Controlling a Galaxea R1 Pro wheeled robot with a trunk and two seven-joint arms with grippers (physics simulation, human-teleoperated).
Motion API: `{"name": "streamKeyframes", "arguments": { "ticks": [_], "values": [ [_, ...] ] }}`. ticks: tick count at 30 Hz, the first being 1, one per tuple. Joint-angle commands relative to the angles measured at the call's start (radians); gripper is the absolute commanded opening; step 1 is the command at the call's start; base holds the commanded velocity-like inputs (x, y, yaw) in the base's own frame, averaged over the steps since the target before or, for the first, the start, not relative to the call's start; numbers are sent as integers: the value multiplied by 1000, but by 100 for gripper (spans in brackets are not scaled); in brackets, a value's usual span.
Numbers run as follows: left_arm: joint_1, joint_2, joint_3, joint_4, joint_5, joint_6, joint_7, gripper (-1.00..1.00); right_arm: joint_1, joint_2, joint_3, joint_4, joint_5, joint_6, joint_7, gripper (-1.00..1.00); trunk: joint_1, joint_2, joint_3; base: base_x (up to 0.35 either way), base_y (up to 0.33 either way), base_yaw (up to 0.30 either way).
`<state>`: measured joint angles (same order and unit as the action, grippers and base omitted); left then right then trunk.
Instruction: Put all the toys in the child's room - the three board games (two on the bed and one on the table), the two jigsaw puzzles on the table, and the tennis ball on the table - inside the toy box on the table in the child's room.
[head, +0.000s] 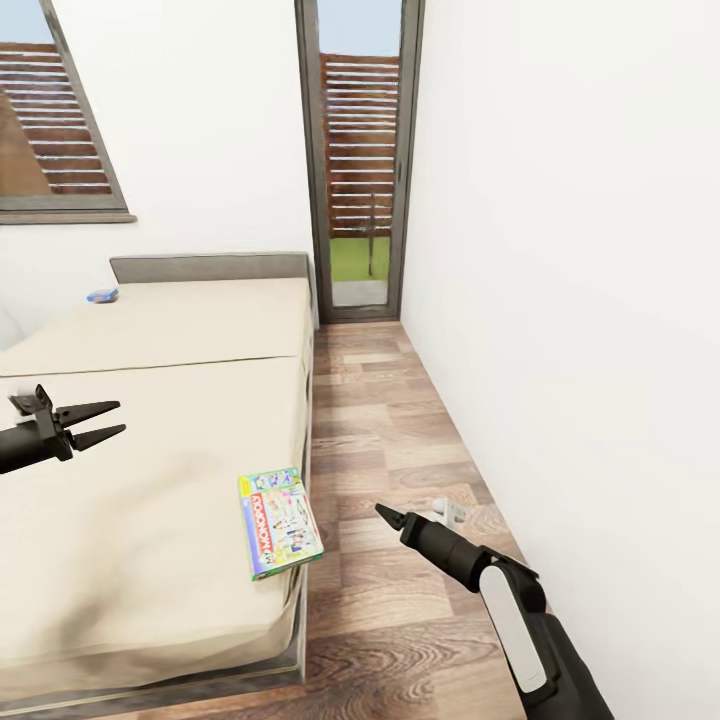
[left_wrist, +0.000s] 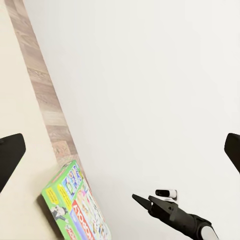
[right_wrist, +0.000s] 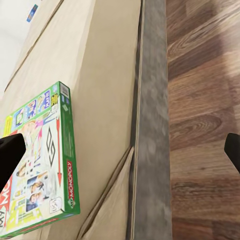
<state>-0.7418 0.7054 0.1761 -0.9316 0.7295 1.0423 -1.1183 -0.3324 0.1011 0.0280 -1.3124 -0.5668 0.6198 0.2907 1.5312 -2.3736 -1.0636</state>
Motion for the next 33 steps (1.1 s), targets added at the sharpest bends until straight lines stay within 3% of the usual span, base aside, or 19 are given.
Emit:
{"name": "streamKeyframes", "arguments": {
  "ticks": [1, 10, 16, 21, 33],
  "values": [
    [-1, 0, 0, 0, -1, 4, -3, 100, 0, -1, -2, -1, -2, 5, 3, 100, 0, 0, -1, 0, 28, 0],
    [-1, 0, 0, 0, 1, 4, -3, 100, 0, -8, -11, 1, -5, 10, 95, 100, 0, 0, -1, 0, 10, 0],
    [-1, -1, 0, 0, 2, 4, -3, 100, 0, -11, -47, 2, -6, 15, 196, 100, 0, 0, -1, 0, 1, 0],
    [-1, -1, 0, 0, 1, 4, -3, 100, 0, -11, -77, 3, -7, 18, 216, 100, 0, 0, -1, 0, 0, 0],
    [-1, -1, 0, 0, 2, 4, -3, 100, 0, -11, -94, 12, -9, 18, 224, 100, 0, 0, -1, 0, 0, 0]
  ]
}}
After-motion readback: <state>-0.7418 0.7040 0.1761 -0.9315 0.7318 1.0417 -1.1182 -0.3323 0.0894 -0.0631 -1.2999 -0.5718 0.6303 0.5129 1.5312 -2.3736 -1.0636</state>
